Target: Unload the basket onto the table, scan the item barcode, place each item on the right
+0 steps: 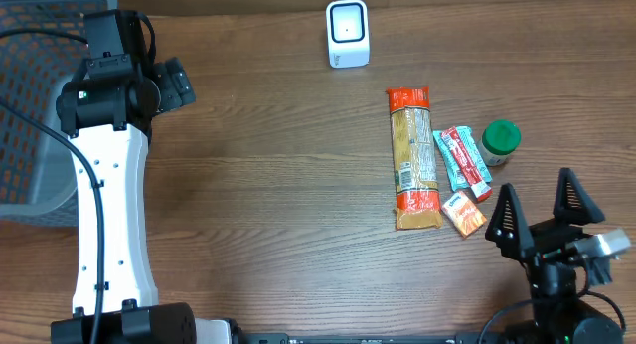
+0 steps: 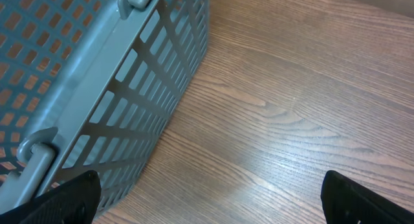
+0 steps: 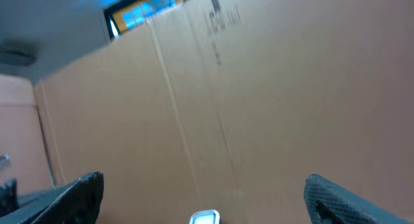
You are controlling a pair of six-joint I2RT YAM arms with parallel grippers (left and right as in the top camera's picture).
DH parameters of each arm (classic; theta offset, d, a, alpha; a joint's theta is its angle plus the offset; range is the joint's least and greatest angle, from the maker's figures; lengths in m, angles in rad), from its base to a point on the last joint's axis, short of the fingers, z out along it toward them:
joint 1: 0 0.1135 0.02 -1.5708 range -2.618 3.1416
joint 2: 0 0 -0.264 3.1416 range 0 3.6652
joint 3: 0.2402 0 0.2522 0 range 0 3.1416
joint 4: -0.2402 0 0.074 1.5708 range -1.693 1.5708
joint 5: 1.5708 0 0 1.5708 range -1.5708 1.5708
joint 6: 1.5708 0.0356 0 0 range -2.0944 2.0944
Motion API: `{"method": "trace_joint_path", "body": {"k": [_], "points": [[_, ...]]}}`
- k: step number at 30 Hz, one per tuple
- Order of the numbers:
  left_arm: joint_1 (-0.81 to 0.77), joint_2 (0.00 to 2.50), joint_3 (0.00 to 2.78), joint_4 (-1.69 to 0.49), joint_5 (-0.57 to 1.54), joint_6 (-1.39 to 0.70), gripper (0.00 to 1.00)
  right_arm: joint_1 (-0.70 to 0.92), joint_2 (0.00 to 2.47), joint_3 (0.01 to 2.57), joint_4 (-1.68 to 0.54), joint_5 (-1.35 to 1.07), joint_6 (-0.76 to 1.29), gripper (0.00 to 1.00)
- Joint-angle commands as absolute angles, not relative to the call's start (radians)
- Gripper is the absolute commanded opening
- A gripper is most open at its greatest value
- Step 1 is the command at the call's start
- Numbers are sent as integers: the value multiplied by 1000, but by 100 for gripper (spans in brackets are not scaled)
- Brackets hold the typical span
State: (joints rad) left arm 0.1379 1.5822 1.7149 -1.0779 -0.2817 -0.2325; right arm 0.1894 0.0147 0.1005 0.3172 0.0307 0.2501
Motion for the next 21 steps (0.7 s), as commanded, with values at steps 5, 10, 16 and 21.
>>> {"method": "trace_joint_path", "body": {"k": [5,10,16,21], "points": [[137,1569,1731,-1077,-295,-224,100,122,4,65,141,20,238,100],[137,1569,1731,-1077,-295,-224,100,120,4,30,21,23,238,100],[137,1569,1731,-1077,-295,-224,100,117,3,8,-83,20,238,100],[137,1569,1731,-1077,-295,-224,100,117,3,8,-81,20,238,100]]}}
